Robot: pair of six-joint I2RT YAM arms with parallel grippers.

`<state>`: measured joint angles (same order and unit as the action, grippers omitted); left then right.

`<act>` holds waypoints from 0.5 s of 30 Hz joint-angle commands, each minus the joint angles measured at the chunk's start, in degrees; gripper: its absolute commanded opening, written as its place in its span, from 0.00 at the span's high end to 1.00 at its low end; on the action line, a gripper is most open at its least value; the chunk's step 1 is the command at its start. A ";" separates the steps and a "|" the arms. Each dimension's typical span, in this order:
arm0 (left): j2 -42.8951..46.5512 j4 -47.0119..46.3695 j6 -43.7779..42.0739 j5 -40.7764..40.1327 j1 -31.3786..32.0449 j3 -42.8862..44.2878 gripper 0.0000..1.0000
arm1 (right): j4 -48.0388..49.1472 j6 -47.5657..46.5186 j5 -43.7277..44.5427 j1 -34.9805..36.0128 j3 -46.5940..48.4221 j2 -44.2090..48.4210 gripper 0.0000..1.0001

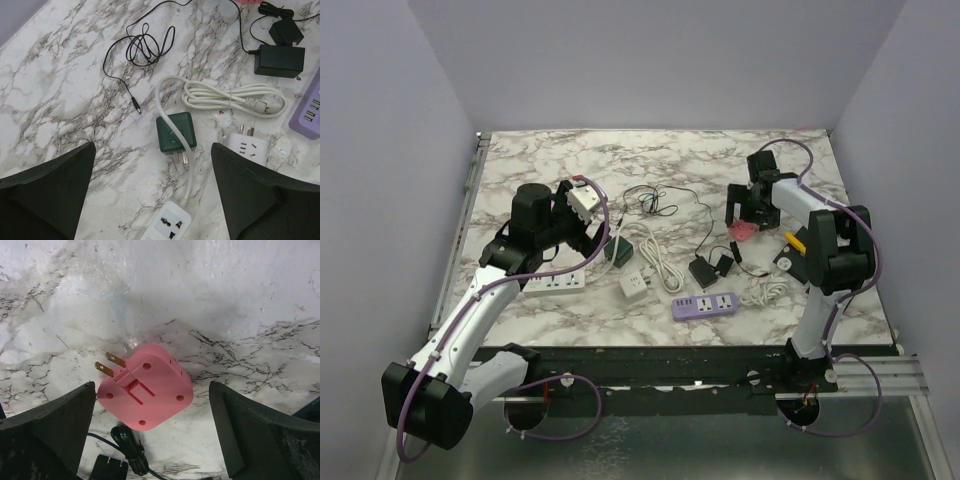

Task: Insert the plug
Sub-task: Pick up the plug from the center of the board.

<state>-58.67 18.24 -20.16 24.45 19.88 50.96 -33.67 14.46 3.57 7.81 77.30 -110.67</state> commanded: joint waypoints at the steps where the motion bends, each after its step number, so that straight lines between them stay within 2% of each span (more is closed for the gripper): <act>1: 0.03 1.62 -0.73 1.73 -0.18 2.22 0.01 | 3.26 -6.12 3.05 0.37 -1.58 1.50 0.00; 6: 0.56 3.11 -1.39 1.64 -0.18 3.20 0.01 | 6.01 -6.98 -0.65 0.45 -0.96 0.59 0.00; 10: 1.31 4.30 -1.55 1.57 -0.17 3.96 0.01 | 10.06 -7.69 -6.50 0.40 -3.92 1.48 0.00; 15: 2.49 4.61 -1.23 1.64 -0.19 3.79 0.01 | 11.57 -7.65 -8.15 0.38 -7.08 2.34 0.00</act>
<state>-57.84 21.23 -21.08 24.64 19.88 53.19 -24.62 7.49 -0.80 7.88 72.86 -109.78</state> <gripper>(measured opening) 0.989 0.998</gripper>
